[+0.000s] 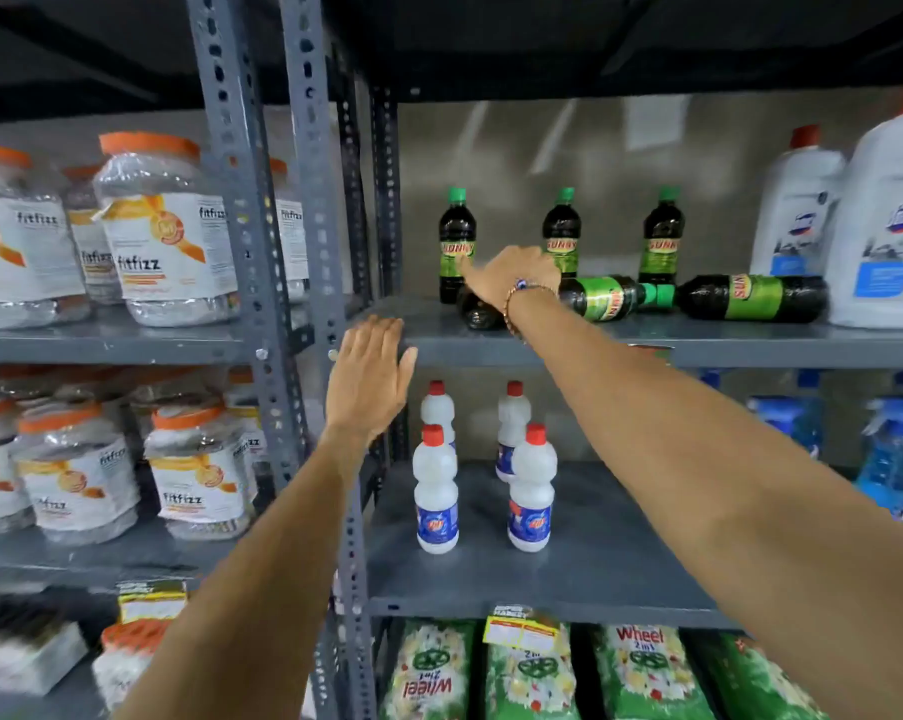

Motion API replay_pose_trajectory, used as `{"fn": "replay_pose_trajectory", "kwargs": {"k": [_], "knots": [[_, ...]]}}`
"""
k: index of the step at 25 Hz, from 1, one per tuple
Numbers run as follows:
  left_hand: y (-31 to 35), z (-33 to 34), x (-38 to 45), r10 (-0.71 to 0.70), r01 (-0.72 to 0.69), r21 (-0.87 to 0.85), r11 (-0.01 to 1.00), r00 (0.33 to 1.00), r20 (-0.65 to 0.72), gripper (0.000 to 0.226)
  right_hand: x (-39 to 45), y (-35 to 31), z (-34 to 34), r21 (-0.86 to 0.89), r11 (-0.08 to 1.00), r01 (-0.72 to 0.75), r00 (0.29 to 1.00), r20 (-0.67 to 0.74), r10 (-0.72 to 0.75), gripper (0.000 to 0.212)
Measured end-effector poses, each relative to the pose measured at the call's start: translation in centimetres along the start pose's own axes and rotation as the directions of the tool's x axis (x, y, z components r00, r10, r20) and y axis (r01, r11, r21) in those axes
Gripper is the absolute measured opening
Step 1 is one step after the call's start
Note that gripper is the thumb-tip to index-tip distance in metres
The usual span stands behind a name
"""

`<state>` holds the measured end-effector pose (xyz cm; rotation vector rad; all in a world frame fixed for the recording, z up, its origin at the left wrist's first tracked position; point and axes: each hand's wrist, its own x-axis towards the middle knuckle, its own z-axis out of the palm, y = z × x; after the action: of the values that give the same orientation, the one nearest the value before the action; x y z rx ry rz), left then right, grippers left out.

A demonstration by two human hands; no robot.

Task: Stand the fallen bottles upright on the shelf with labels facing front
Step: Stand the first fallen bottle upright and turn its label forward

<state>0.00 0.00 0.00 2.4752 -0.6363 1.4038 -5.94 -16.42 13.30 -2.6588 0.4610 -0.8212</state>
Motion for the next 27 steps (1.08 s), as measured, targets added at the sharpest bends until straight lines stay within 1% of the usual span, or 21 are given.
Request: {"fn": "replay_pose_trajectory", "kwargs": {"k": [1,2,3,5,6,7,9,11,13,16,18,20,22,23,24,25,26,27], "knots": [[-0.5,0.5,-0.1,0.007,-0.007,0.026,1.0,1.0,-0.011,0.049,0.7,-1.3,0.3,-0.065,0.998,-0.009,1.0,0.006,0.01,0.07],[-0.3,0.6,0.0,0.006,-0.005,0.022,1.0,1.0,-0.02,0.047,1.0,-1.9,0.3,-0.13,0.991,-0.02,1.0,-0.02,0.018,0.063],[-0.1,1.0,0.0,0.025,-0.024,0.022,0.999,0.998,-0.058,0.045,1.5,-2.3,0.5,-0.172,0.985,-0.02,1.0,-0.014,0.018,0.054],[0.1,1.3,-0.1,0.065,-0.065,0.006,0.998,0.992,-0.104,0.041,2.0,-3.3,1.0,-0.228,0.973,-0.04,0.999,0.02,0.046,0.037],[-0.1,1.4,0.0,0.082,-0.083,-0.001,0.997,0.988,-0.128,0.04,1.9,-3.7,1.1,-0.26,0.965,-0.038,0.997,0.052,0.053,0.034],[-0.4,1.5,0.0,0.089,-0.089,0.002,0.996,0.986,-0.144,0.04,1.9,-3.9,1.2,-0.296,0.955,-0.02,0.996,0.079,0.046,0.034],[-0.4,1.5,0.0,0.086,-0.083,0.021,0.996,0.983,-0.163,0.039,1.5,-4.5,-0.2,-0.355,0.933,0.059,0.987,0.162,-0.001,0.031],[-0.1,1.8,0.0,0.076,-0.075,0.014,0.997,0.98,-0.182,0.038,1.6,-5.2,-1.3,-0.346,0.931,0.114,0.976,0.215,-0.04,0.029],[-0.3,2.0,0.0,0.076,-0.075,0.012,0.997,0.972,-0.223,0.036,1.9,-6.0,-1.0,-0.356,0.922,0.153,0.968,0.243,-0.067,0.038],[-0.5,2.1,-0.2,0.087,-0.089,0.002,0.996,0.969,-0.23,0.038,1.9,-6.2,1.0,-0.377,0.924,0.066,0.956,0.29,0.05,0.043],[-0.5,2.0,-0.1,0.086,-0.088,0.0,0.996,0.97,-0.228,0.038,2.2,-5.7,2.1,-0.397,0.918,0.02,0.953,0.286,0.104,0.044],[-0.5,2.1,-0.1,0.08,-0.084,-0.007,0.996,0.97,-0.229,0.037,2.5,-4.8,2.7,-0.336,0.941,-0.047,0.966,0.224,0.128,0.042],[-0.5,2.3,-0.2,0.092,-0.094,0.004,0.996,0.963,-0.254,0.037,2.7,-3.8,3.5,-0.199,0.974,-0.112,0.98,0.138,0.141,0.041],[-0.5,2.4,-0.2,0.1,-0.098,0.019,0.995,0.958,-0.268,0.037,2.7,-3.4,4.1,-0.077,0.988,-0.135,0.986,0.083,0.142,0.046],[-0.6,2.5,-0.1,0.102,-0.096,0.037,0.995,0.956,-0.275,0.037,2.5,-3.2,4.8,0.091,0.983,-0.158,0.987,0.046,0.155,0.057],[-0.7,2.5,-0.1,0.105,-0.094,0.051,0.994,0.953,-0.283,0.038,2.5,-3.0,5.6,0.292,0.943,-0.159,0.987,0.021,0.16,0.07],[-0.7,2.5,-0.1,0.106,-0.094,0.056,0.994,0.954,-0.28,0.038,2.5,-2.8,6.4,0.468,0.873,-0.137,0.987,-0.016,0.163,0.082],[-0.7,2.5,-0.1,0.104,-0.092,0.056,0.994,0.955,-0.277,0.039,2.7,-2.6,7.2,0.59,0.8,-0.109,0.984,-0.05,0.171,0.089]]}}
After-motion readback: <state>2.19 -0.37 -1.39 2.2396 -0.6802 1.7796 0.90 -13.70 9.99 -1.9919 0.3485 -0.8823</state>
